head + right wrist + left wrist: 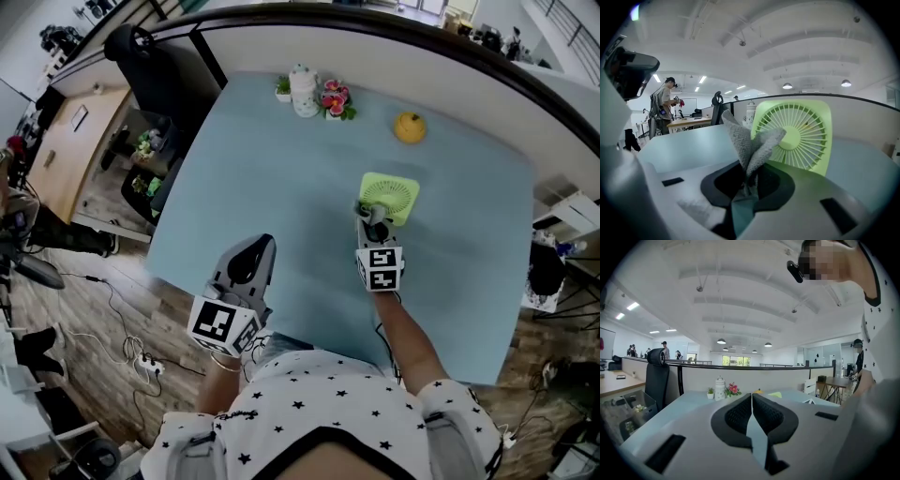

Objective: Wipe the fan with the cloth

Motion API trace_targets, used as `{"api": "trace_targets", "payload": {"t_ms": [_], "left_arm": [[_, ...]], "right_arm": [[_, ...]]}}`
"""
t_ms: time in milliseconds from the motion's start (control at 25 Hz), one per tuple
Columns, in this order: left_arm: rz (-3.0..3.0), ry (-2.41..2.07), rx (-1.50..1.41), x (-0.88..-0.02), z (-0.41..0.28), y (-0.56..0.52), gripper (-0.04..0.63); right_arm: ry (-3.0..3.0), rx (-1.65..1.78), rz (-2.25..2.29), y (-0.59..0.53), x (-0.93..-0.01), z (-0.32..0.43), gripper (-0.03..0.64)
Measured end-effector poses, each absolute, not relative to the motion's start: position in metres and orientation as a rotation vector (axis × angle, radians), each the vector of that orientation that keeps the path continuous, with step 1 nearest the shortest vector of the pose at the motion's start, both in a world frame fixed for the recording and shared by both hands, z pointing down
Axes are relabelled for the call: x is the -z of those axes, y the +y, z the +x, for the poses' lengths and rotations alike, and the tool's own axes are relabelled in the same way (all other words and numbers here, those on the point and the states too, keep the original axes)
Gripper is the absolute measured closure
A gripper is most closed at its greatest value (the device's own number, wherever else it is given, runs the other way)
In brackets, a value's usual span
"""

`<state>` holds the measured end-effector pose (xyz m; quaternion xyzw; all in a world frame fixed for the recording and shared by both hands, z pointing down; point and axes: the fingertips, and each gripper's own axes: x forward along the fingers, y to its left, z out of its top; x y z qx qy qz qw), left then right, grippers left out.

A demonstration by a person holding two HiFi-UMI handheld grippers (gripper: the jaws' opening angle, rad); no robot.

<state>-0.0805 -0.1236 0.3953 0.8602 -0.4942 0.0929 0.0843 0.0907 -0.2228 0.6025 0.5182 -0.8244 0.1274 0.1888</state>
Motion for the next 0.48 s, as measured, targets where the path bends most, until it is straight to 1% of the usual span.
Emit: {"api": "trace_targets", "payload": {"t_ms": [480], "left_arm": [[2.557,-1.484,-0.288,-0.398,-0.078,-0.121,0.563]], "right_arm": [[-2.315,-0.357,1.51,-0.229,-0.596,0.105,0.572]]}}
